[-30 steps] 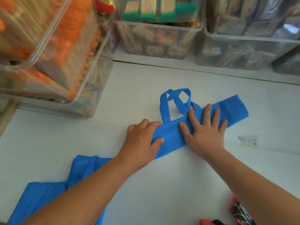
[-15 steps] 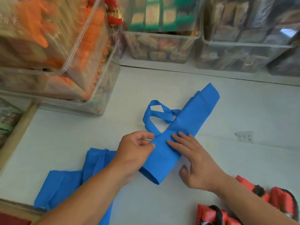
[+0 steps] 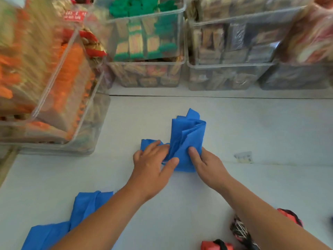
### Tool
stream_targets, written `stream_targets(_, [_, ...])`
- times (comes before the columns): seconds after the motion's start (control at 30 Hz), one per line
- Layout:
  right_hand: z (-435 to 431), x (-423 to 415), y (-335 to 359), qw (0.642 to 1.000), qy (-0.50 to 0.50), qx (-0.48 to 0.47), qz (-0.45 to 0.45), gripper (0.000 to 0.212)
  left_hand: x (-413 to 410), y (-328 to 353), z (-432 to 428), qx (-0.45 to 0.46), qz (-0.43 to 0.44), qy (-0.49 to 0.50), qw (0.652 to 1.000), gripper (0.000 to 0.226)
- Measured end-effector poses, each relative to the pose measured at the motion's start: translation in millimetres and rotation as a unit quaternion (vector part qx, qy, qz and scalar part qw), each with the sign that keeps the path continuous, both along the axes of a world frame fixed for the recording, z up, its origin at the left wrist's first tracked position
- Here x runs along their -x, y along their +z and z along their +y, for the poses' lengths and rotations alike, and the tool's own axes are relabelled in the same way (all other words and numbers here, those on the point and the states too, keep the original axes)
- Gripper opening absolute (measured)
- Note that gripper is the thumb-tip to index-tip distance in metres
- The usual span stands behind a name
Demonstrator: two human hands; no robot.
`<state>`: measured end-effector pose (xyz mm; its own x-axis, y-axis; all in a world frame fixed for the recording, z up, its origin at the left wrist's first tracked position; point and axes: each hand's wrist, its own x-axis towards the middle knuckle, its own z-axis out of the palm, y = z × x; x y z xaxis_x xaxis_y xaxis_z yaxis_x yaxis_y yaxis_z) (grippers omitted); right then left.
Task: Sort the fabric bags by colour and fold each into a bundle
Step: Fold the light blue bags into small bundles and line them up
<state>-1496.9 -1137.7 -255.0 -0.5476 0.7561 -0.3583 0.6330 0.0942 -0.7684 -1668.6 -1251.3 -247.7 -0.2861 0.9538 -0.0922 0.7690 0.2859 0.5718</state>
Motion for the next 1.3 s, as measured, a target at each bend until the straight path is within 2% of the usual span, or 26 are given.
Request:
stream_targets(0.03, [5, 5, -2, 1.000, -0.023, -0.004, -0.004, 0.050, 2, -8, 8, 0.007, 0.029, 0.017, 0.999, 0.049])
stream_targets(0.1, [16, 15, -8, 0.998, -0.059, -0.017, 0.005, 0.042, 6, -25, 22, 0.026, 0.033, 0.043, 0.998, 0.049])
stream_targets(0.13, [22, 20, -10, 0.998, -0.064, -0.022, 0.008, 0.048, 8, -32, 28, 0.033, 0.023, 0.050, 0.998, 0.048])
stream_targets(0.23, [42, 30, -19, 0.998, -0.054, -0.030, 0.003, 0.093, 9, -48, 38, 0.022, 0.034, 0.043, 0.998, 0.049])
stream_targets(0.3, [55, 36, -21, 0.999, -0.031, -0.019, -0.022, 0.100, 8, -56, 41, 0.018, 0.051, 0.042, 0.998, 0.043])
stream_targets(0.33, [61, 40, -21, 0.999, -0.031, -0.014, -0.036, 0.094, 8, -60, 43, 0.014, 0.061, 0.047, 0.997, 0.040])
stream_targets(0.43, [85, 52, -25, 0.995, -0.042, -0.043, -0.075, 0.052, 9, -66, 50, -0.005, 0.095, 0.065, 0.993, 0.039])
stream_targets(0.47, [92, 56, -25, 0.993, -0.029, -0.063, -0.100, 0.049, 11, -67, 51, -0.008, 0.108, 0.070, 0.992, 0.039])
stream_targets(0.57, [107, 61, -29, 0.974, 0.019, -0.143, -0.173, 0.061, 17, -69, 50, 0.013, 0.137, 0.082, 0.987, 0.043])
stream_targets(0.67, [114, 62, -38, 0.964, 0.025, -0.171, -0.201, 0.072, 22, -71, 47, 0.032, 0.138, 0.083, 0.986, 0.051])
stream_targets(0.8, [116, 65, -48, 0.965, 0.005, -0.198, -0.174, 0.057, 23, -62, 43, 0.025, 0.159, 0.075, 0.984, 0.057])
stream_targets(0.9, [117, 66, -51, 0.964, -0.004, -0.217, -0.151, 0.046, 20, -52, 41, -0.077, 0.192, -0.061, 0.976, 0.051])
stream_targets(0.97, [121, 68, -52, 0.966, -0.015, -0.221, -0.136, 0.040, 18, -50, 41, -0.075, 0.141, -0.175, 0.971, 0.056])
stream_targets(1.03, [126, 69, -52, 0.967, -0.010, -0.223, -0.126, 0.038, 22, -57, 43, -0.008, 0.083, -0.223, 0.971, 0.067])
stream_targets(1.1, [134, 69, -51, 0.969, 0.002, -0.213, -0.124, 0.038, 27, -67, 48, 0.016, 0.069, -0.228, 0.971, 0.069])
stream_targets(1.2, [144, 68, -51, 0.969, 0.035, -0.202, -0.135, 0.038, 30, -75, 54, -0.015, 0.078, -0.215, 0.973, 0.067])
stream_targets(1.3, [150, 66, -48, 0.961, 0.077, -0.212, -0.159, 0.036, 31, -68, 63, -0.037, 0.039, -0.174, 0.983, 0.061])
